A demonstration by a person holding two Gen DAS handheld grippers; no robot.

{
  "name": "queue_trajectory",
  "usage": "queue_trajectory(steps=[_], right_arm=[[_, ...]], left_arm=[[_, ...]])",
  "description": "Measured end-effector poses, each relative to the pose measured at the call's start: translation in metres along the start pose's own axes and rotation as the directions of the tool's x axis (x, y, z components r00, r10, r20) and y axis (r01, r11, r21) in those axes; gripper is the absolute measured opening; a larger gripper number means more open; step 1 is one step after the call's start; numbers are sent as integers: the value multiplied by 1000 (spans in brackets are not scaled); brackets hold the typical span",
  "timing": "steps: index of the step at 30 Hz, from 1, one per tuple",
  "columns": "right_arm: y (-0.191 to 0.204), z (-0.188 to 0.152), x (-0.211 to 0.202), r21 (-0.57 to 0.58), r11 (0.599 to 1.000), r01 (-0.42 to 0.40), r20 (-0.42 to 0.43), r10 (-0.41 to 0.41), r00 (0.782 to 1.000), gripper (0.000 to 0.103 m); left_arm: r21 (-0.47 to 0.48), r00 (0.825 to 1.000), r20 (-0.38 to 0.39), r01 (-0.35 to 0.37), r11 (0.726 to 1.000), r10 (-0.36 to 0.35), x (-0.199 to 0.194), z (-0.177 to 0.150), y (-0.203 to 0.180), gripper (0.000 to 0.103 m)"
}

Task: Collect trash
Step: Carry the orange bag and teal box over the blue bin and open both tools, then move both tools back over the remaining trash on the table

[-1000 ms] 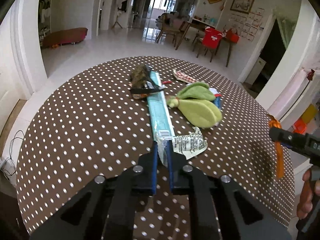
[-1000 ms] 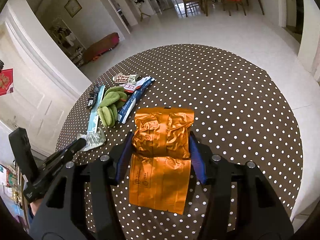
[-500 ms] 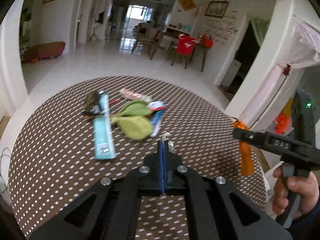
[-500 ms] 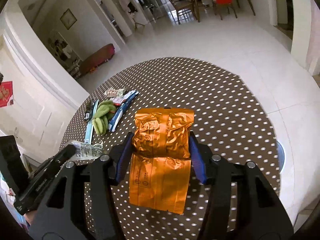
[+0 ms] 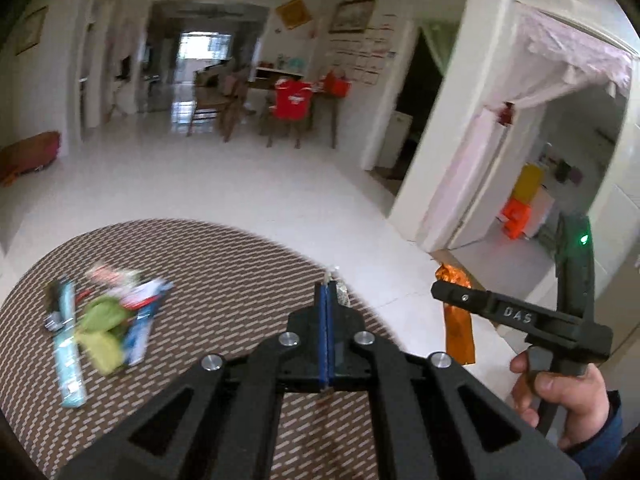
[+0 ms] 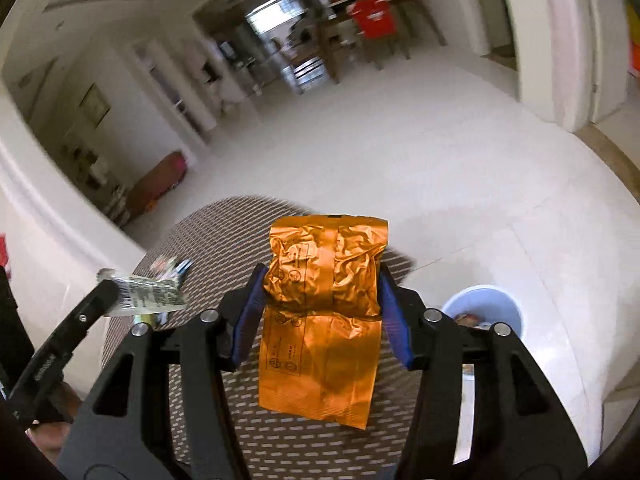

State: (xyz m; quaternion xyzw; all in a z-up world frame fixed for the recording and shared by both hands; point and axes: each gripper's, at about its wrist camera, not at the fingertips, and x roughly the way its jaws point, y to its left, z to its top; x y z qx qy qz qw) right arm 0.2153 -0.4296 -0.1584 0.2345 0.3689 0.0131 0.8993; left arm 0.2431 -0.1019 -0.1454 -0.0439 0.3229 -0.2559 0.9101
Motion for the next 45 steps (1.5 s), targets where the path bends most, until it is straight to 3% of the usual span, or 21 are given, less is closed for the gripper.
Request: queue_trajectory(steps=[8, 16, 22, 24, 28, 29, 30, 31, 32, 38, 45], right_arm=[[-105, 19, -4, 148, 983, 111, 0, -112, 994, 53], [-188, 12, 47, 249, 952, 179, -120, -153, 981, 53], [-223, 4, 89, 300, 935, 190, -205, -131, 970, 55], [-234, 0, 97, 331, 923, 197, -219, -128, 967, 69], [-252, -5, 98, 386, 898, 212, -230, -129, 965, 86], [-255, -5, 95, 389, 896, 214, -225, -132, 965, 88], [-256, -5, 92, 391, 895, 214, -221, -135, 966, 90], [-258, -5, 87, 394, 894, 216, -215, -139, 967, 90], [-258, -4, 85, 395, 892, 220, -212, -145, 967, 92], [-249, -5, 67, 397, 887, 237, -187, -175, 967, 97], [-224, -1, 43, 383, 895, 228, -134, -191, 972, 97]], left_arm=[[60, 988, -116, 113, 992, -106, 88, 9, -81, 0], [111, 950, -298, 135, 985, -97, 187, -15, -133, 0], [151, 900, -434, 125, 981, -48, 254, -38, -158, 0], [156, 883, -468, 123, 980, -36, 270, -44, -161, 0], [164, 831, -556, 132, 978, -19, 300, -52, -169, 3], [168, 828, -561, 135, 977, -18, 302, -50, -170, 19], [180, 829, -560, 124, 976, -3, 306, -49, -172, 57], [185, 833, -554, 107, 977, 13, 305, -53, -173, 72], [176, 840, -542, 103, 979, 9, 302, -51, -172, 80], [163, 861, -509, 99, 982, -2, 281, -47, -166, 82], [153, 910, -414, 90, 984, -19, 233, -27, -161, 88]])
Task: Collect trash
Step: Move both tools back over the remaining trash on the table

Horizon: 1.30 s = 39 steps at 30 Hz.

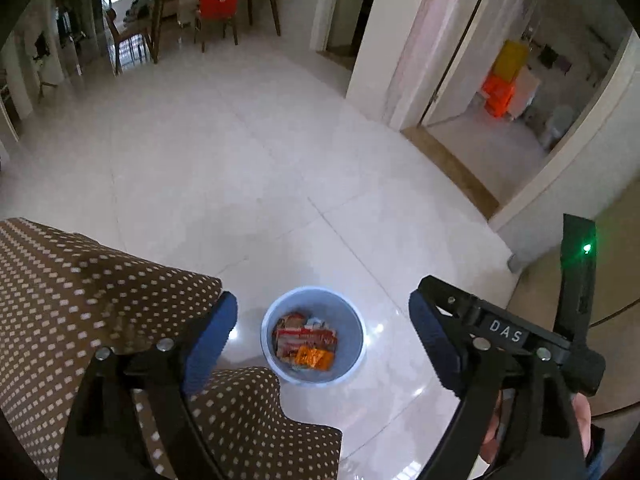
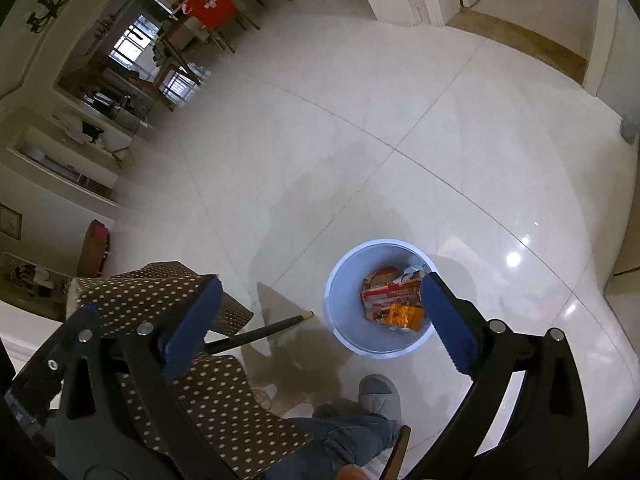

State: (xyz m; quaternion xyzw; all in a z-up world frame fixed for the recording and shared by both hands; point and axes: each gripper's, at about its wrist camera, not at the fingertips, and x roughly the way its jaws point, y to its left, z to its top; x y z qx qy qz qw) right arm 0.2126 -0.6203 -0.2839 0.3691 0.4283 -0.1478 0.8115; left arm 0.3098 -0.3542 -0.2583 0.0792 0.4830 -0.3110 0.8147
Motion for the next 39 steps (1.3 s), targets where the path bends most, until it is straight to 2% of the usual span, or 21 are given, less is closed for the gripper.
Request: queue_trajectory(steps=[10, 18, 24, 33, 37, 39], right_arm=[[59, -20, -61, -89, 996, -28, 93, 36, 995, 97], [122, -44, -103, -209, 976, -62, 142, 93, 985, 97], [175, -68, -119, -313, 945, -95, 140, 145, 980, 97], [256, -115, -115, -465, 876, -128, 89, 190, 978, 97], [292, -140, -104, -527, 838, -143, 51, 199, 979, 97], [307, -150, -98, -554, 819, -152, 32, 203, 979, 97]], left_arm=[[-24, 989, 147, 2, 1000, 2, -91, -16, 7, 90], [-75, 960, 274, -47, 996, 66, -168, -49, 38, 93], [-144, 937, 328, -77, 987, 121, -213, -75, 75, 93], [-272, 891, 386, -138, 952, 239, -272, -120, 142, 93], [-353, 870, 388, -163, 921, 303, -290, -144, 180, 93], [-388, 865, 384, -165, 907, 322, -296, -154, 198, 93]])
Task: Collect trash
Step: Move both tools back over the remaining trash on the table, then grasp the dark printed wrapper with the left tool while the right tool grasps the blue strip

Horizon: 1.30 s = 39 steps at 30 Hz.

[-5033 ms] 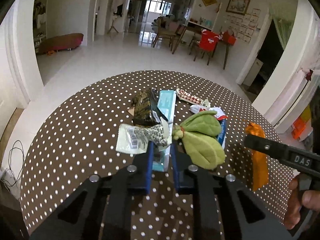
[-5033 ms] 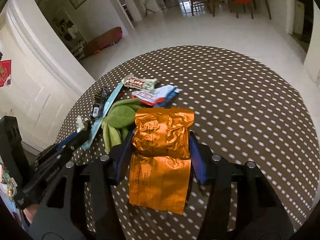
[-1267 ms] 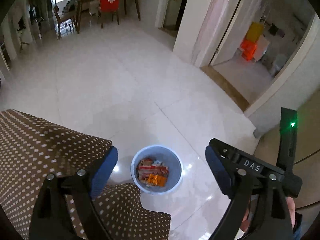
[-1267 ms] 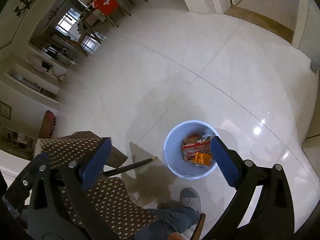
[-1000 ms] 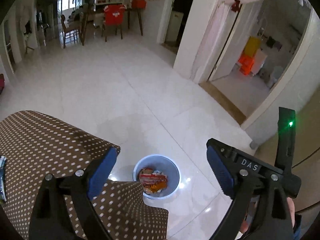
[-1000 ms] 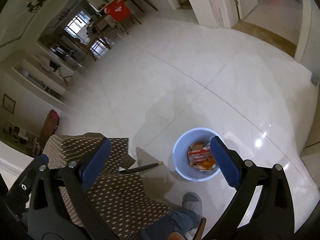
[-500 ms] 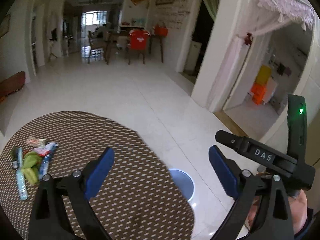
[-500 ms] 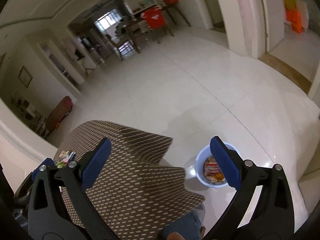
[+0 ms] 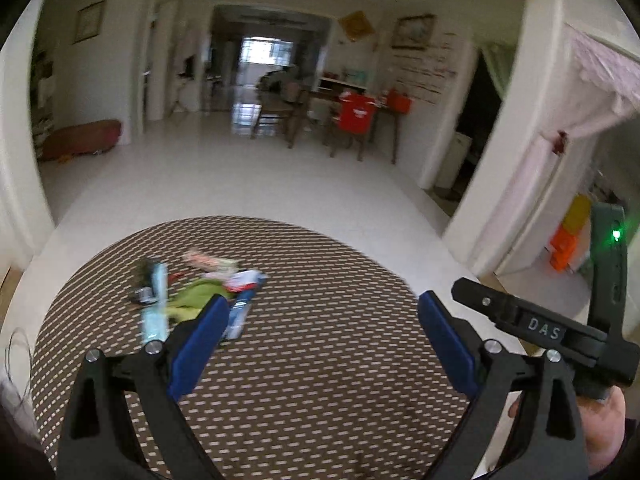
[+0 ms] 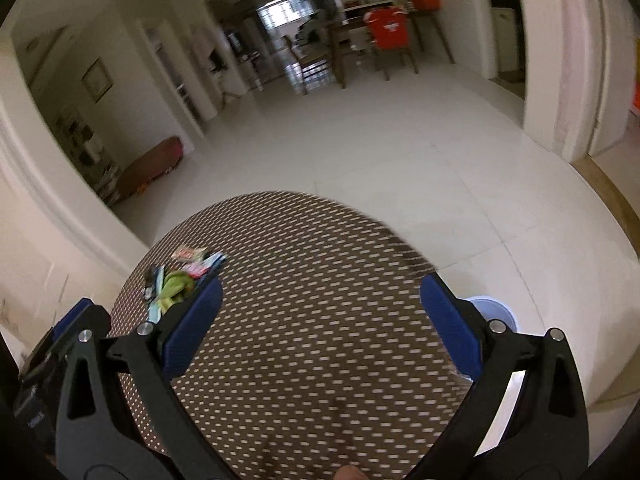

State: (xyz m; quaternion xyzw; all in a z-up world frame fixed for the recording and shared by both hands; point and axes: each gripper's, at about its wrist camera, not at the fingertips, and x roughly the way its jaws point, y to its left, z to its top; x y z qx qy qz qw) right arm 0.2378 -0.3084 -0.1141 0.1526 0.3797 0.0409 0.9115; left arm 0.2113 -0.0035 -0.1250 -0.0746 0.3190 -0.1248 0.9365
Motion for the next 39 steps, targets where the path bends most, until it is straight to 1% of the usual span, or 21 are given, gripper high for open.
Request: queue_trajectory(steps=[4, 7, 12, 16, 22, 28, 29, 30, 31, 33, 34, 36, 37, 38, 39], right_arm=[[34, -3, 18, -49, 999, -18, -28, 17, 999, 97], [58, -7, 36, -91, 995, -30, -53, 25, 998, 97], [86, -14, 72, -145, 989, -35, -92, 22, 995, 97], [99, -21, 102, -174, 984, -45, -134, 22, 991, 97], [110, -28, 141, -177, 983, -59, -182, 27, 983, 97], [116, -23, 165, -181, 982, -54, -198, 17, 980, 96], [119, -23, 171, -188, 981, -53, -204, 14, 979, 94], [121, -23, 174, -194, 980, -52, -208, 11, 978, 90], [125, -24, 180, -203, 978, -50, -214, 5, 977, 88], [129, -26, 189, -213, 976, -43, -224, -6, 975, 86], [131, -28, 192, -222, 975, -29, -221, -21, 975, 85], [138, -30, 195, -256, 967, -11, -200, -42, 979, 81], [142, -32, 196, -275, 961, -7, -193, -49, 980, 78], [145, -34, 197, -301, 954, 2, -181, -59, 982, 68], [149, -36, 199, -323, 946, 12, -171, -71, 983, 53]], left_arm=[[-64, 998, 10, -60, 996, 61, -6, -7, 39, 93], [-89, 994, 10, -106, 990, 108, -8, -15, 63, 93], [-139, 986, -3, -167, 976, 169, -3, -24, 96, 93], [-162, 975, -24, -220, 962, 219, 6, -26, 124, 93], [-176, 957, -64, -288, 941, 281, 40, -21, 165, 93], [-131, 945, -110, -321, 938, 308, 84, -6, 183, 93], [-125, 942, -121, -327, 937, 313, 92, -4, 185, 93], [-123, 940, -133, -330, 936, 315, 98, -2, 187, 92], [-126, 939, -147, -329, 936, 310, 105, -1, 191, 90], [-131, 940, -175, -317, 939, 293, 117, 1, 194, 78], [-132, 940, -188, -311, 941, 285, 123, -1, 197, 75], [-125, 939, -218, -296, 947, 265, 136, -4, 196, 60], [-103, 938, -208, -303, 947, 277, 138, -4, 193, 57], [-97, 941, -210, -289, 952, 265, 140, -6, 191, 42], [-97, 943, -211, -283, 954, 259, 140, -7, 190, 30]])
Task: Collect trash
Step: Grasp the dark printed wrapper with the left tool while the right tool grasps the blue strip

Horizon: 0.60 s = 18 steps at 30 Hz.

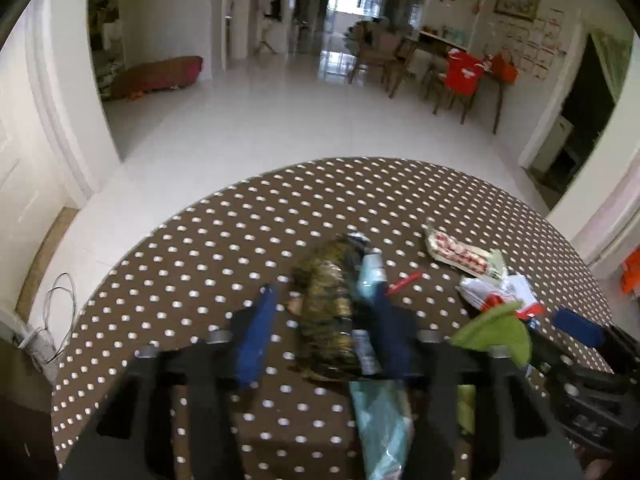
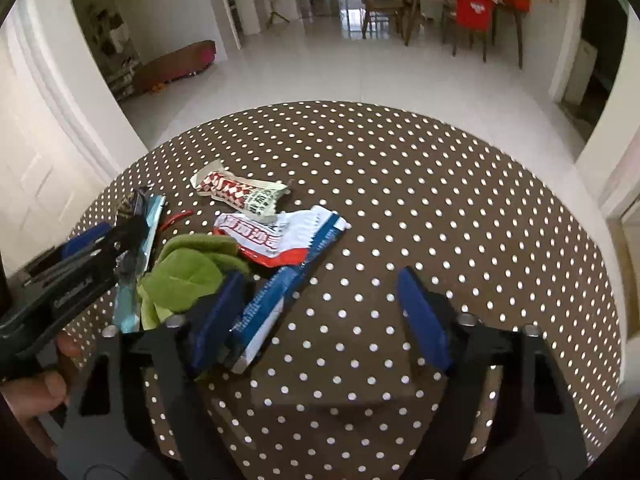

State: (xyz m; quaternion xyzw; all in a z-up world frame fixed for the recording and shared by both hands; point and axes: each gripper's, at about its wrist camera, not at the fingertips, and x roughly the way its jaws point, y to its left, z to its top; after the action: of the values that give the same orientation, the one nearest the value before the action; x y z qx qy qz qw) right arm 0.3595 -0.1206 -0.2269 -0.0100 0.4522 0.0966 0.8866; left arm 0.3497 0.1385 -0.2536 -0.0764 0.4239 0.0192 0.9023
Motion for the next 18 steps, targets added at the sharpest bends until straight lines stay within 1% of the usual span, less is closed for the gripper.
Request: queue_trajectory(steps=[1, 2, 3, 5, 7, 9, 11, 14, 17, 18], right_arm=[[2, -2, 0, -24, 999, 30, 9, -30, 1000, 46], [1, -3, 0, -25, 999, 41, 12, -41, 999, 33], [-4, -4, -1, -9, 1000, 25, 10, -25, 1000, 25], [-19, -8, -6, 42, 999, -22, -6, 23, 1000, 16], [-31, -15, -12, 61, 998, -26, -7, 26, 1000, 15], [-42, -25, -20, 89, 995, -50, -8, 51, 999, 15], [-52, -34, -28, 105, 993, -57, -8, 58, 998, 15], [-66, -50, -42, 137, 985, -102, 0, 103, 995, 15], [-79, -62, -60, 160, 978, -136, 19, 135, 991, 15], [-83, -66, -64, 164, 977, -136, 23, 134, 991, 15]], left_arm=[[-10, 1000, 0, 8, 1000, -8, -2, -1, 1, 28], [-16, 1000, 2, 17, 1000, -16, -3, -2, 1, 22], [-16, 1000, 5, 24, 1000, -24, -6, -3, 0, 19], [-12, 1000, 14, 20, 1000, -20, -15, -9, 2, 17], [-15, 1000, 20, 24, 1000, -23, -23, -16, 3, 17], [-19, 999, 33, 25, 1000, -24, -35, -25, 3, 17], [-25, 999, 48, 24, 999, -23, -49, -35, 3, 17], [-29, 998, 62, 32, 999, -30, -67, -48, 1, 17], [-32, 996, 72, 58, 998, -56, -88, -64, -6, 17], [-34, 995, 74, 65, 997, -62, -92, -66, -7, 17]])
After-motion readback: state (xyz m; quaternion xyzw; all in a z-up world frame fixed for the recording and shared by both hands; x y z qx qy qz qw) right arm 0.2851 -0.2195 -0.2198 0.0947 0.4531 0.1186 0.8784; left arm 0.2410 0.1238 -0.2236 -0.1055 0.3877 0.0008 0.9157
